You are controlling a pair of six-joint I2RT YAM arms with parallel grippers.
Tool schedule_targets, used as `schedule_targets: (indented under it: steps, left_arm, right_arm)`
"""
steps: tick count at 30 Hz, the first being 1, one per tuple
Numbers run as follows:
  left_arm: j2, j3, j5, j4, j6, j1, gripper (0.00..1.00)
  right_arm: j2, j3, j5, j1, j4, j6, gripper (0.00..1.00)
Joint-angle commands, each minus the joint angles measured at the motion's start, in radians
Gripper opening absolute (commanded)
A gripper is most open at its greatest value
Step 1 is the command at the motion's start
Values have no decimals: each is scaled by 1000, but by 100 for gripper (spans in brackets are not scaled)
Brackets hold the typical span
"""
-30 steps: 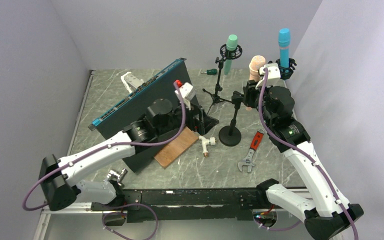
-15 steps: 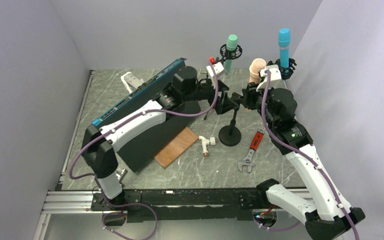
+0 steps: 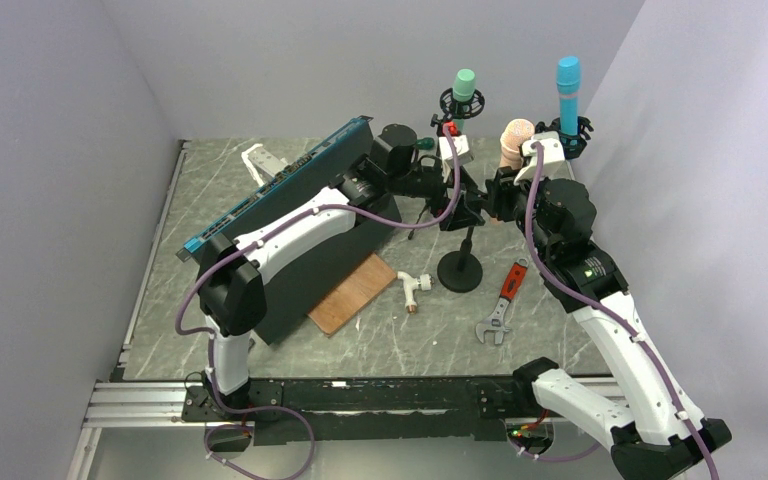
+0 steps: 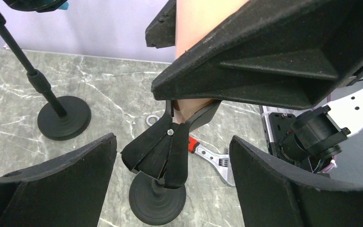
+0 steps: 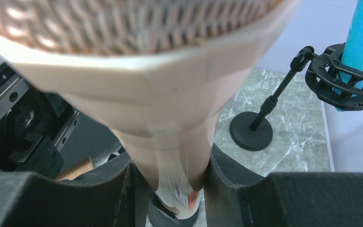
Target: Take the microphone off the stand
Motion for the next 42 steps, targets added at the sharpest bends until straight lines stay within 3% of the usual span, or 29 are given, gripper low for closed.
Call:
schedule_targets:
  steps: [1,12,20,26,32,33,37,39,42]
  left_arm:
    - [10,35,67,35,37,1,89]
    - [20,13,50,123,9,1,59]
    - [4,-20,13,110,18,1,22]
    - [-13,-50,-27,104,31,1,0]
    - [-31,-77,-10,112,24,11,0]
    - [-32,-72,-3,108,15,14,2]
    - [-38,-46,16,97,-39,29,82]
    - [-49,-53,37,116,-38,38,96]
    - [-46,-42,100,135,-33,51,99]
  right_arm:
    - [3,-2,-24,4,-22,27,0]
    - [12,5,-17,5,-27,27,0]
    - [17,21,-10,5,-35,28,0]
    - [28,40,7,5,-38,29,0]
    - [26,58,11,5,-33,31,0]
    - [26,58,13,6,-33,30,0]
    - [34,54,14,6,-41,21,0]
    - [38,54,14,5,-44,18,0]
    - [40,53,12,5,-46,14,0]
